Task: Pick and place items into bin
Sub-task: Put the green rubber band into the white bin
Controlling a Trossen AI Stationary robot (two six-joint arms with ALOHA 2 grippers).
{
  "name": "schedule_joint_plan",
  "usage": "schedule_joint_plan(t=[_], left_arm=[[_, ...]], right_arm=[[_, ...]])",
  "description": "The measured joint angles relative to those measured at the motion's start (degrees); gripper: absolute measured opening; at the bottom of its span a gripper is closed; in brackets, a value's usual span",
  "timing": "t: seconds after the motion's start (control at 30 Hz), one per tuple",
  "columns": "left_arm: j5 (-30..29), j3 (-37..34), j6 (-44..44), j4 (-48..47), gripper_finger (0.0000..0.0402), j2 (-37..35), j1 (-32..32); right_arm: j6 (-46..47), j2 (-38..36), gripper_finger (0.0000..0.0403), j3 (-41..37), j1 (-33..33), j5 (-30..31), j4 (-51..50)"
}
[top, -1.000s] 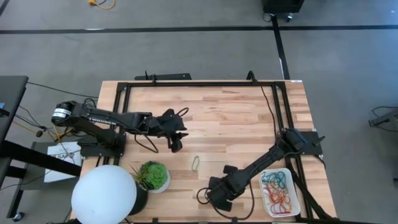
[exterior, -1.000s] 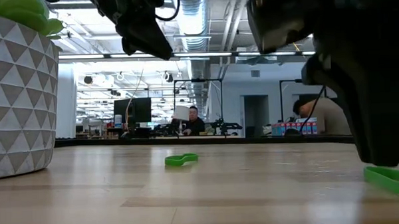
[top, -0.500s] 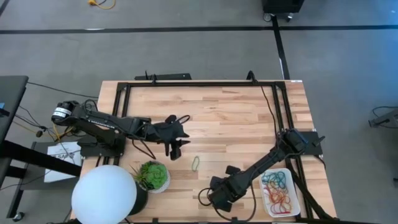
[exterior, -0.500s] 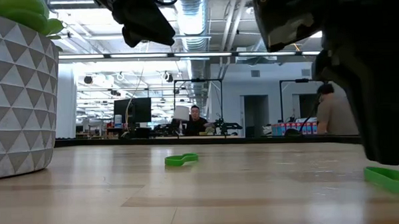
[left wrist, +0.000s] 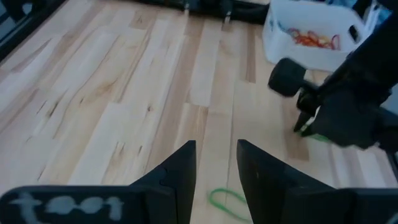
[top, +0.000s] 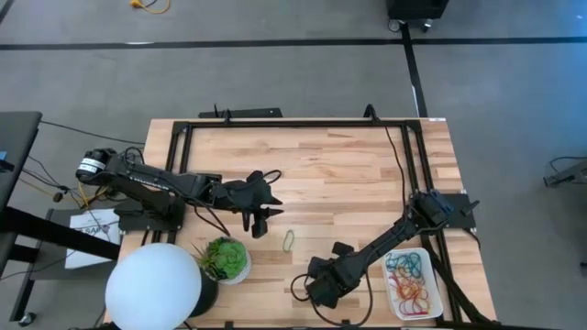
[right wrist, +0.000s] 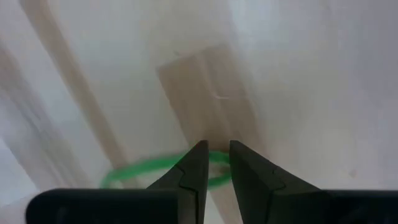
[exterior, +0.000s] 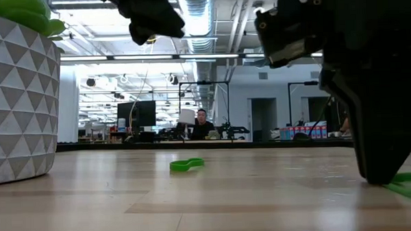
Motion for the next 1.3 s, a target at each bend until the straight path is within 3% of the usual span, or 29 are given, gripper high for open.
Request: schedule_joint_plan(t=[0.9, 1.3], left_arm=[[2.39, 0.00, 2.01, 5.27, 0.0104, -0.09, 0.00], [6.74, 0.00, 1.52, 4.68, 0.0104, -0.09, -1.04]], right_arm=[[-1.57, -0.23, 0.0061, -0.06, 1.24, -2.35, -4.98], [1.47, -0.23, 0.0061, -0.07, 3.44, -3.38, -3.49]])
